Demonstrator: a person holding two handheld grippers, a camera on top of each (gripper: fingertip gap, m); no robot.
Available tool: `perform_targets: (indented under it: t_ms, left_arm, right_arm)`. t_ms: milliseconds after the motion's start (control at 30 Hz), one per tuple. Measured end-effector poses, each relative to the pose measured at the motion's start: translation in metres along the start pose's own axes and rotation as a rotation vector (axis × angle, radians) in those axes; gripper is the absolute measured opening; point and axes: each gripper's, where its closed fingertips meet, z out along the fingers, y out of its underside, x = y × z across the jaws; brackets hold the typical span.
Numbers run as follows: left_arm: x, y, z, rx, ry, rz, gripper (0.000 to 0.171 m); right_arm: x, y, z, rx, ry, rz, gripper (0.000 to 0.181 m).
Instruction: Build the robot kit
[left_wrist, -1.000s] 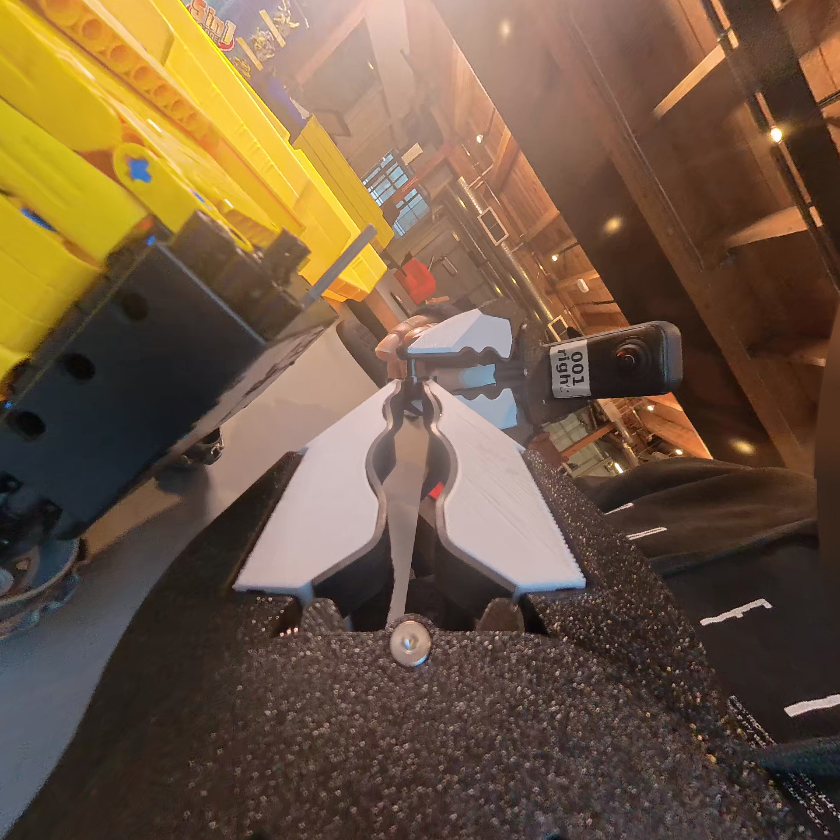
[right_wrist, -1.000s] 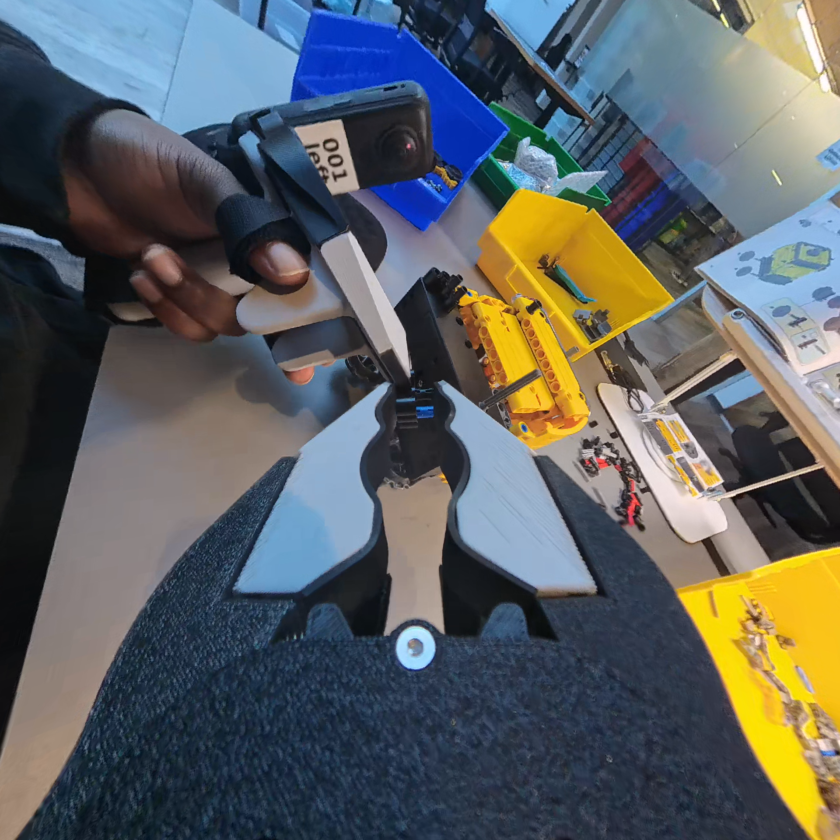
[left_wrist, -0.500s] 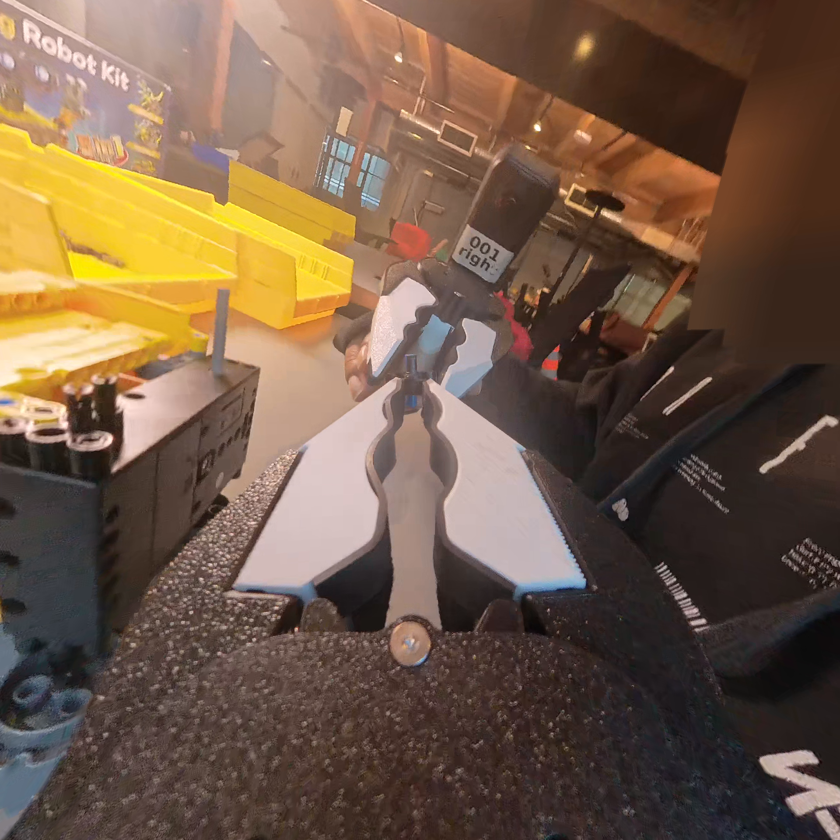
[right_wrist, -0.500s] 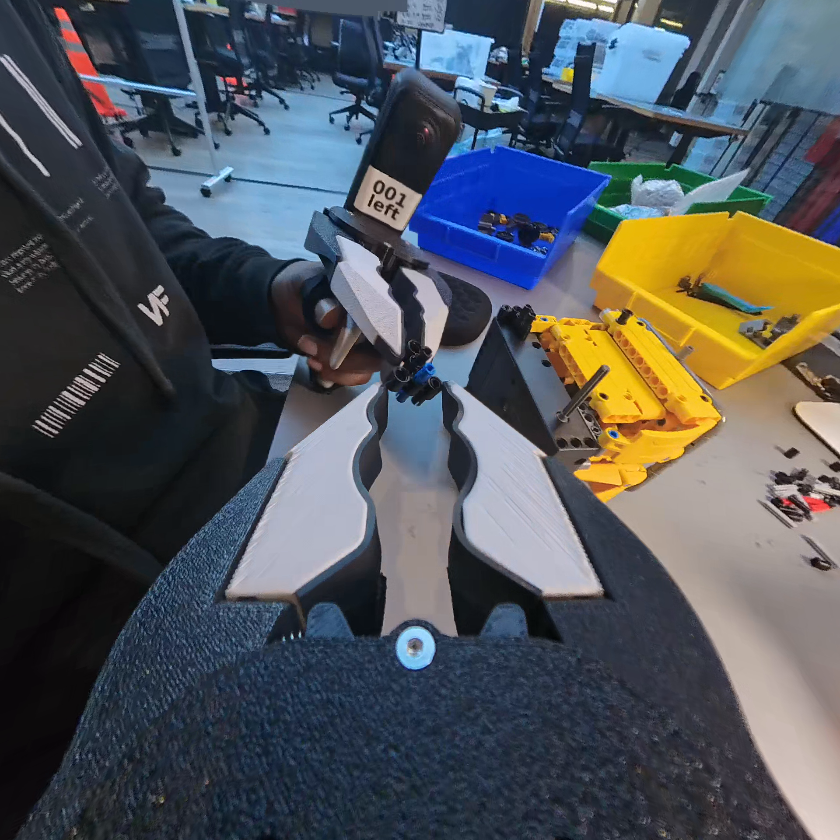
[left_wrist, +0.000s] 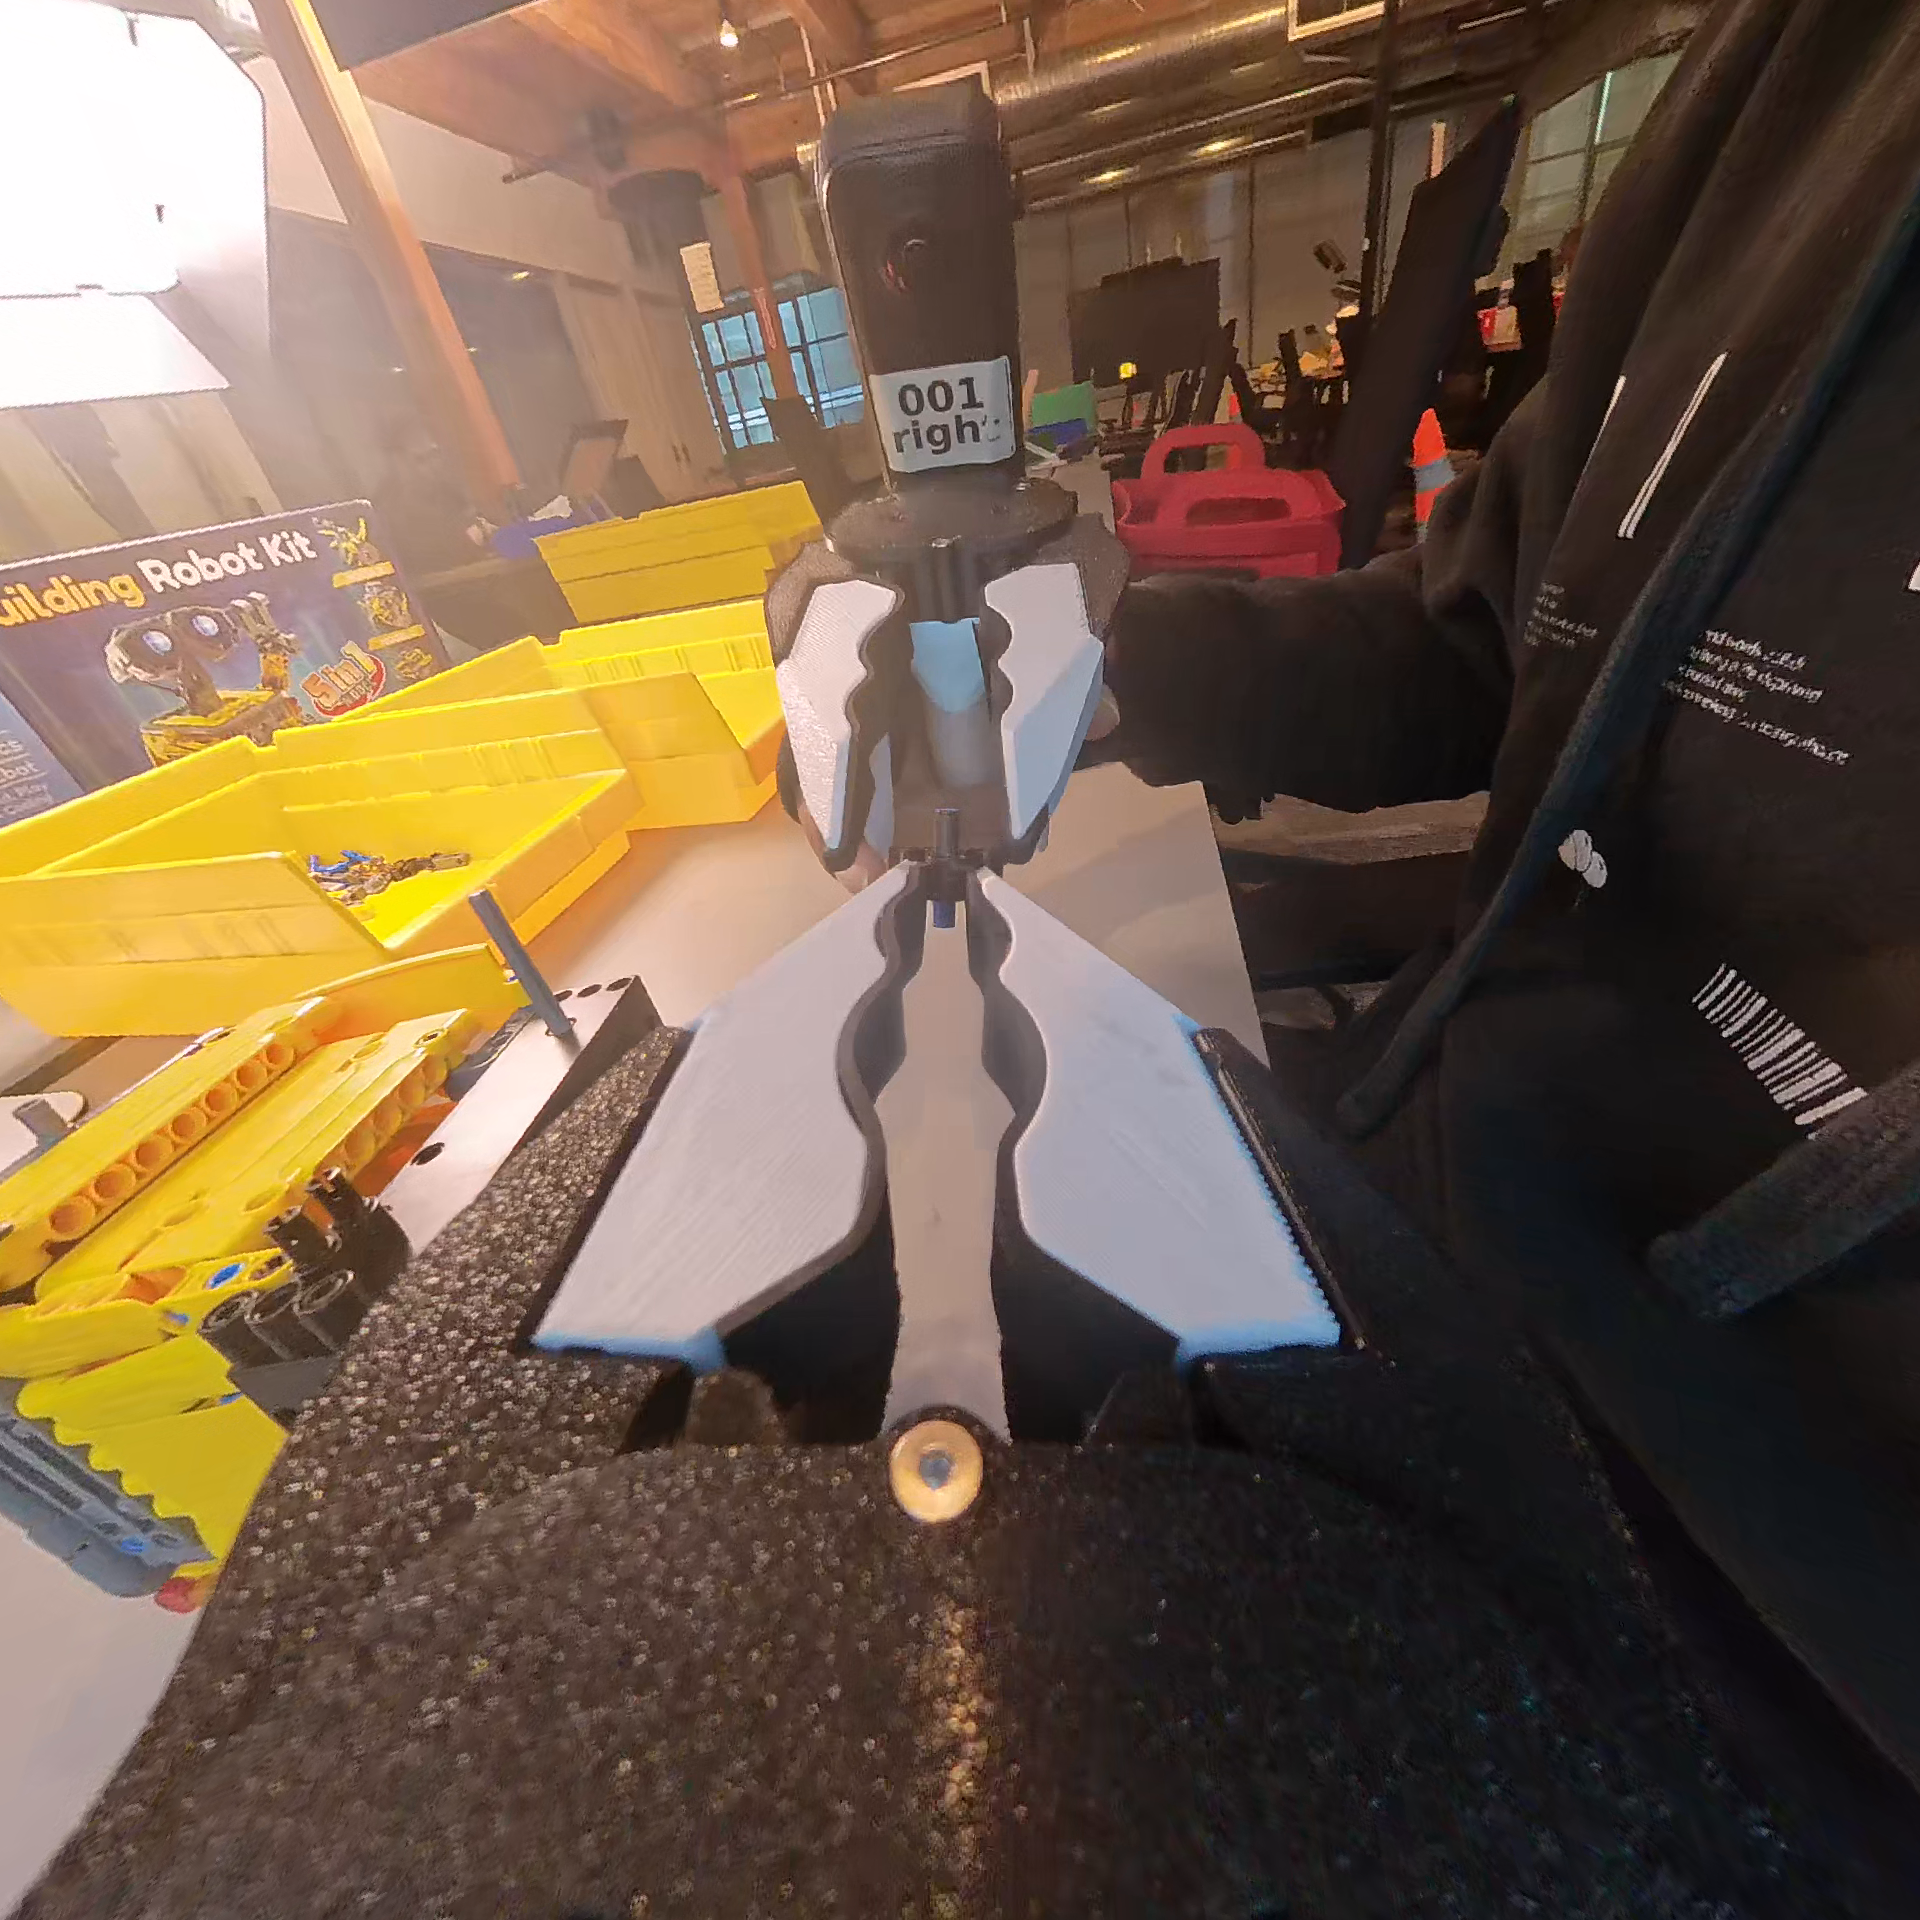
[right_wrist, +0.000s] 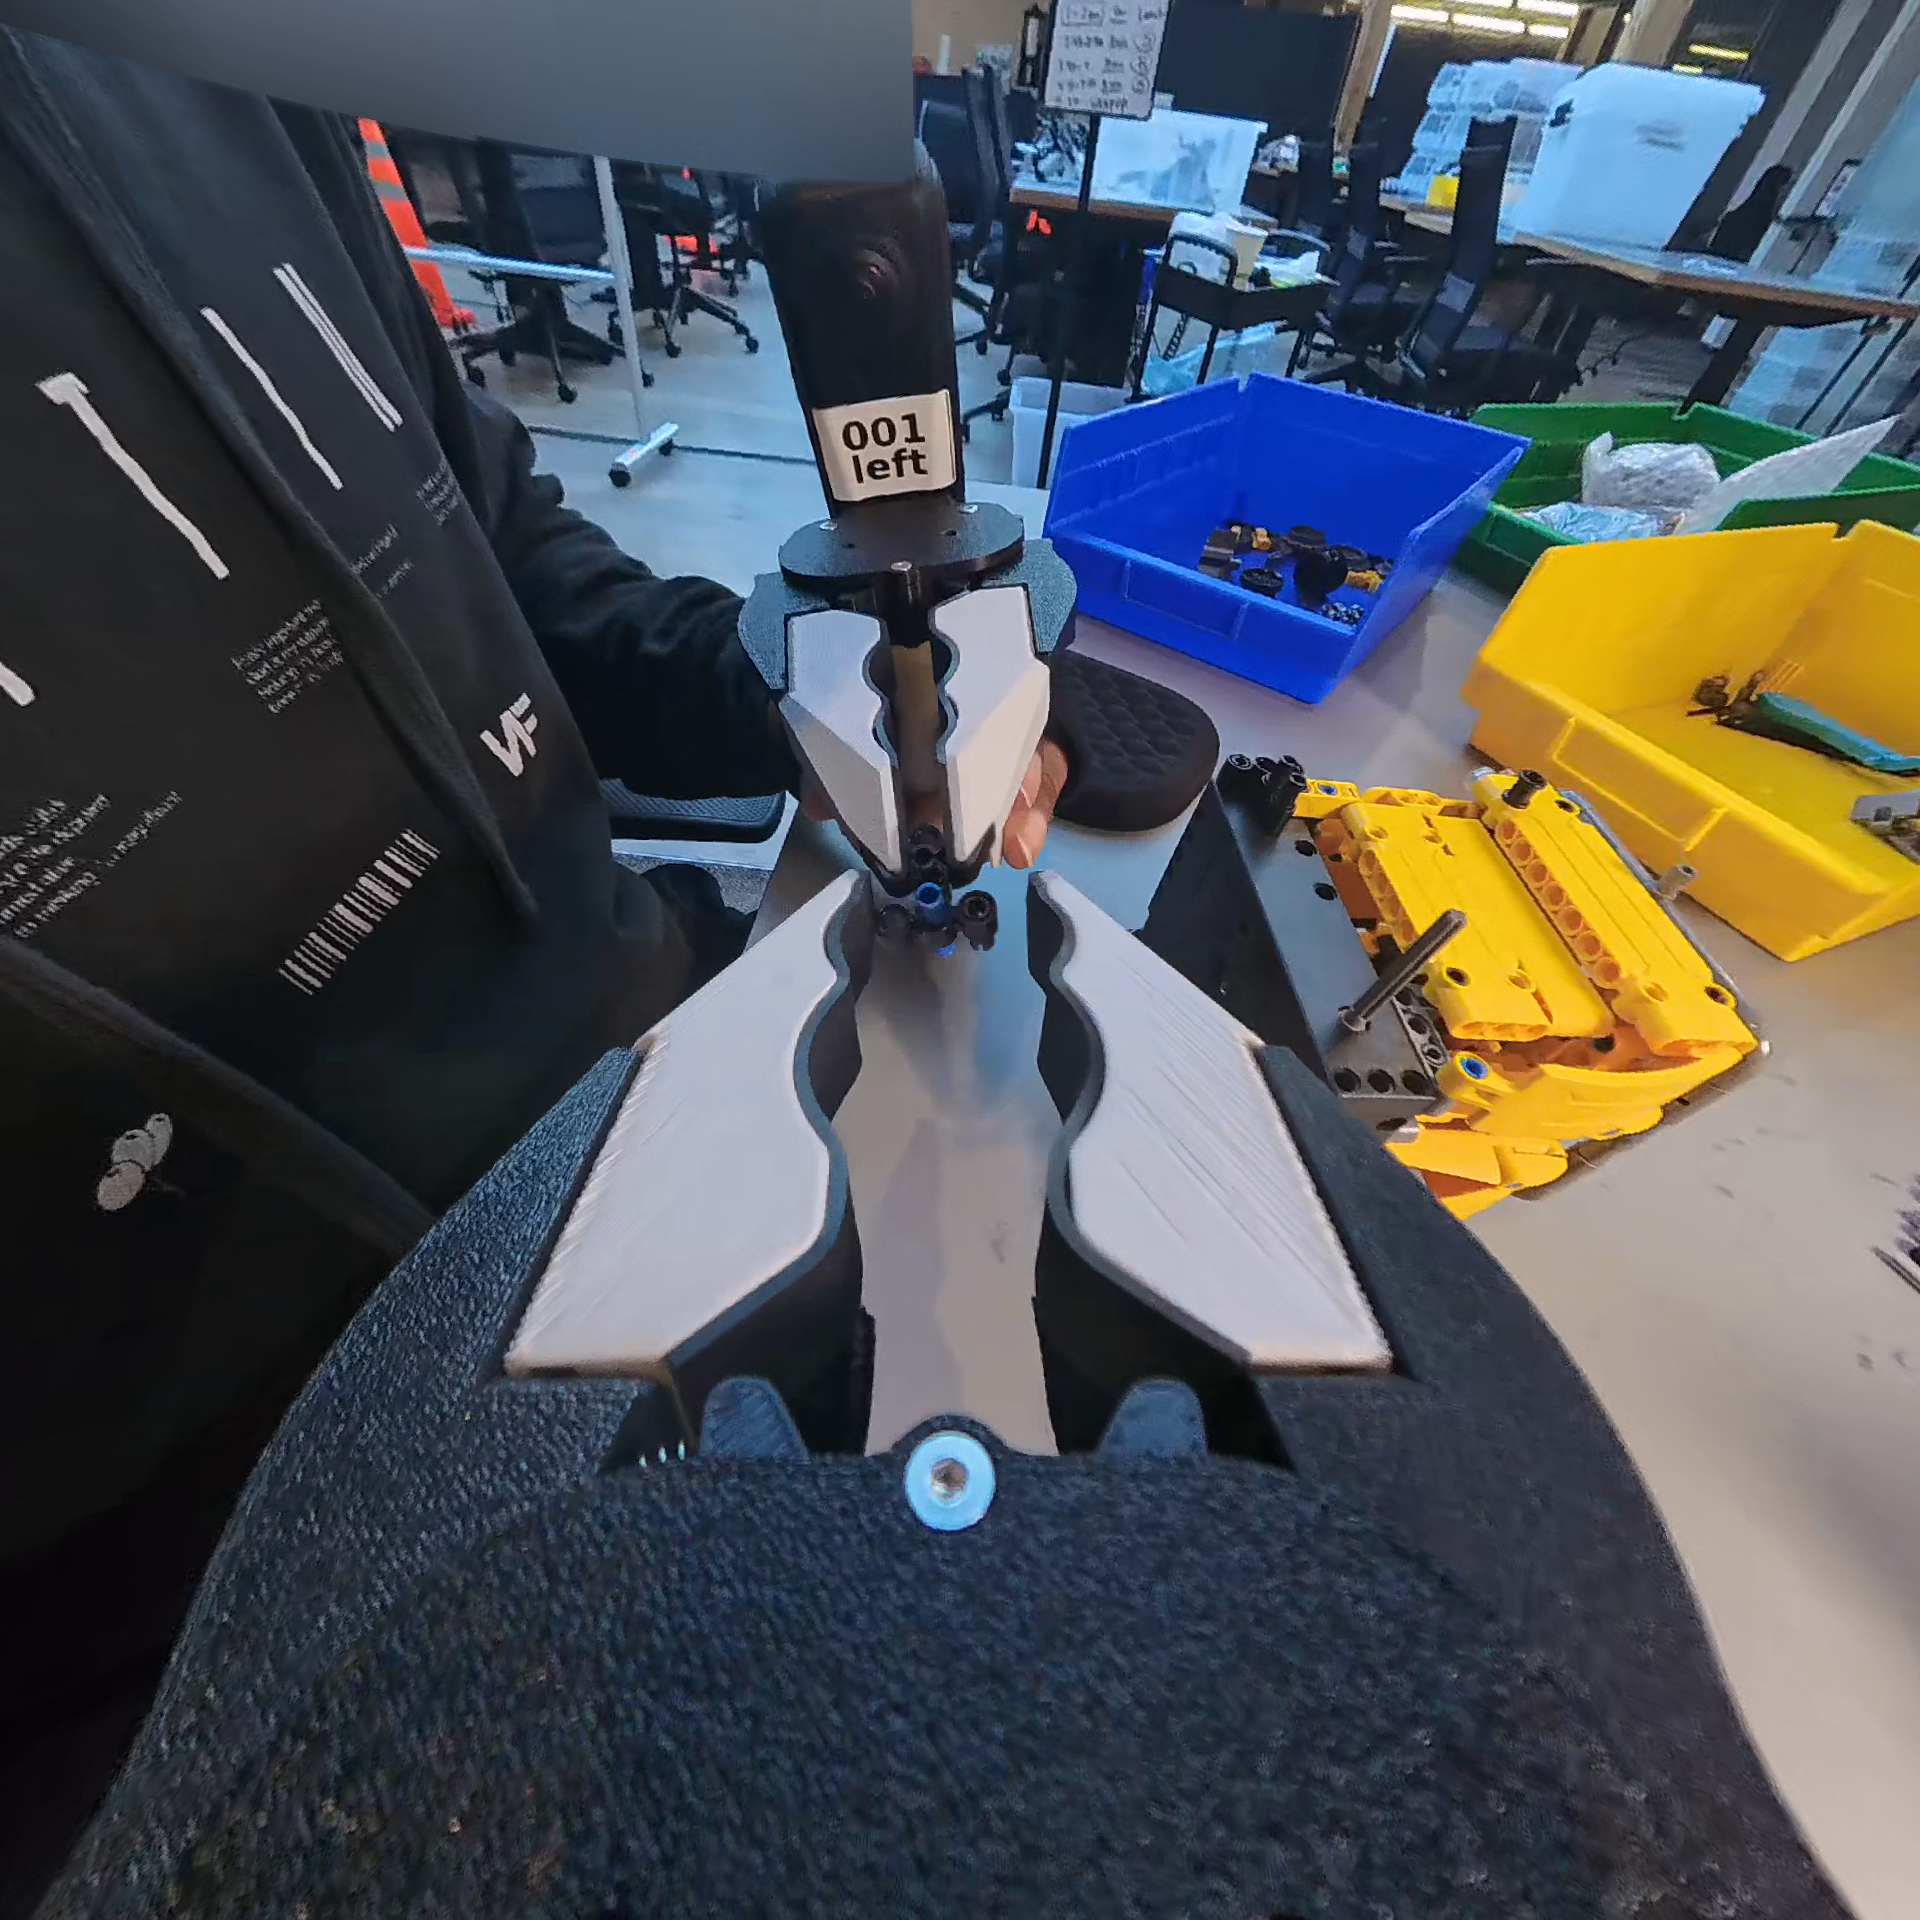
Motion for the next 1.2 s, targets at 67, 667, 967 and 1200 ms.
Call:
perform_targets:
  t_ms: [67, 667, 967, 1200]
  left_arm:
    - [-0.001, -0.003, -0.001, 0.016, -0.003, 0.008, 0.005]
    - [-0.014, 0.022, -0.005, -0.155, -0.063, 0.030, 0.007]
    - [-0.036, 0.009, 0.000, -0.176, -0.077, -0.056, 0.005]
    - [-0.076, -0.014, 0.011, -0.320, -0.068, 0.004, 0.005]
  right_arm:
    - [-0.001, 0.001, 0.000, -0.011, -0.009, -0.014, 0.030]
    - [0.012, 0.022, 0.009, -0.099, 0.084, -0.100, 0.024]
    - [0.033, 0.008, 0.003, -0.051, 0.121, -0.054, 0.024]
    - [0.070, -0.019, -0.014, -0.082, 0.114, -0.022, 0.023]
